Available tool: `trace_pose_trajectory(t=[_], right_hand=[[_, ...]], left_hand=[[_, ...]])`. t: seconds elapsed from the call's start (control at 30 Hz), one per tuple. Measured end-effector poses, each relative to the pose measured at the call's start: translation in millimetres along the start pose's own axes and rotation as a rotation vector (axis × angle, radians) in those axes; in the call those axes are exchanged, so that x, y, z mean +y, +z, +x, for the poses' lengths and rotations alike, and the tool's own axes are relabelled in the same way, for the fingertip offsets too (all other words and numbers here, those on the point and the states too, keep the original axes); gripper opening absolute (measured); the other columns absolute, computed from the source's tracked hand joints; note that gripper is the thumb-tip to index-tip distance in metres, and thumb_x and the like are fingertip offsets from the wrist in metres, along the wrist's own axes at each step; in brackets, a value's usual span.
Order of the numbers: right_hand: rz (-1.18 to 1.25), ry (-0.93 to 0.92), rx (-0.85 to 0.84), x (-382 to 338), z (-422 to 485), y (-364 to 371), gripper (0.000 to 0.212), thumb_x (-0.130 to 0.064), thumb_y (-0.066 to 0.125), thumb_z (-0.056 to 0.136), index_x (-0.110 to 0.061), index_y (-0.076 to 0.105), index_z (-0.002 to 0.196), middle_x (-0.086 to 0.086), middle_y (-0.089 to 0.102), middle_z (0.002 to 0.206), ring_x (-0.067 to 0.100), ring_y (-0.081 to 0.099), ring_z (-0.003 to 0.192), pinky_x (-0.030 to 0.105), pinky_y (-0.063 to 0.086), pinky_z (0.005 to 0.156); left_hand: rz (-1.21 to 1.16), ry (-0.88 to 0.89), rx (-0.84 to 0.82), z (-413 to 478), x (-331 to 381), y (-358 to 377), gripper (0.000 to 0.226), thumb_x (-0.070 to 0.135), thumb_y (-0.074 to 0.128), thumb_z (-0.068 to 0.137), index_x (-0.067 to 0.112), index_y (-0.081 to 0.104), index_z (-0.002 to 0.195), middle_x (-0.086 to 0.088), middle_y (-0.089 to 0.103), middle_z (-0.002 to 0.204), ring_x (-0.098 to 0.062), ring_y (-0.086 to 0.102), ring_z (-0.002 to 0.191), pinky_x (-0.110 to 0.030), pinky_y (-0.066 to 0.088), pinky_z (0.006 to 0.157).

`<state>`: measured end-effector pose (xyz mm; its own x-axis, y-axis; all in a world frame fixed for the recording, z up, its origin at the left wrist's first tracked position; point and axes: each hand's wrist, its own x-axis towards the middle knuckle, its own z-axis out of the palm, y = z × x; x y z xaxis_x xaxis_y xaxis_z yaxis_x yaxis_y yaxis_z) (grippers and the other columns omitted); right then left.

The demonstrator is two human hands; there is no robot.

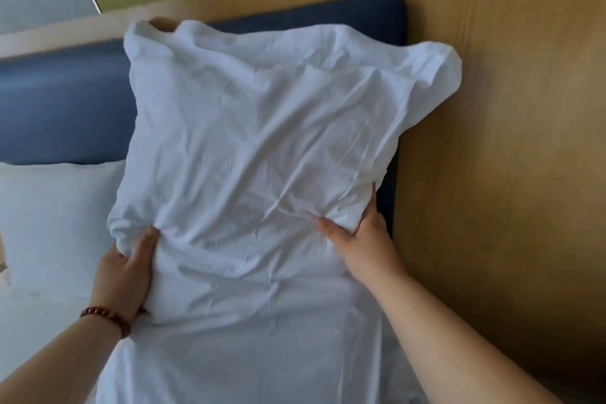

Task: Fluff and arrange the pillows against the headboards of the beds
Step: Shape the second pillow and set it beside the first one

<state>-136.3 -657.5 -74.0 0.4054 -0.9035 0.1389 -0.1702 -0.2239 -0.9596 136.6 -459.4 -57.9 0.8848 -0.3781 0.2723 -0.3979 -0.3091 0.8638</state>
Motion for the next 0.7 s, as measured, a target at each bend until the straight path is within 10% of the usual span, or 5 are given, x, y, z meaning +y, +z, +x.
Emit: trace_pose_trajectory(t=[0.23,0.43,0.7], right_hand=[[-0.078,-0.052,0.181,59.2,-41.2,43.8,0.088,-0.071,0.072,0.063,-0.038,0.039,0.136,-0.013,0.053,0.124,0.013,0.056,0.115,0.025,0.043,0.09],[-0.229,0.11,0.165,80.4,-84.2,63.4,0.134,-0.091,0.062,0.043,-0.047,-0.004,0.15,-0.012,0.023,0.156,0.015,0.032,0.138,0.031,0.032,0.108],[-0.027,0.413,0.159,95.6,-110.7,71.5,0.143,-0.087,0.07,0.04,-0.036,0.001,0.155,-0.003,0.033,0.156,0.028,0.043,0.134,0.047,0.038,0.11]], left_hand=[[-0.151,0.165,-0.188,-1.4,-65.4,10.1,0.03,0.059,0.058,0.088,0.03,0.068,0.088,0.027,0.067,0.074,0.015,0.059,0.073,-0.017,0.042,0.068],[-0.125,0.165,-0.41,21.1,-92.9,-6.4,0.032,0.057,0.069,0.079,0.029,0.064,0.093,0.02,0.069,0.08,0.018,0.059,0.069,-0.004,0.041,0.054],[-0.133,-0.031,-0.726,3.9,-142.7,-19.6,0.068,0.08,0.064,0.063,0.028,0.064,0.107,0.008,0.074,0.097,-0.008,0.069,0.089,-0.029,0.05,0.079]])
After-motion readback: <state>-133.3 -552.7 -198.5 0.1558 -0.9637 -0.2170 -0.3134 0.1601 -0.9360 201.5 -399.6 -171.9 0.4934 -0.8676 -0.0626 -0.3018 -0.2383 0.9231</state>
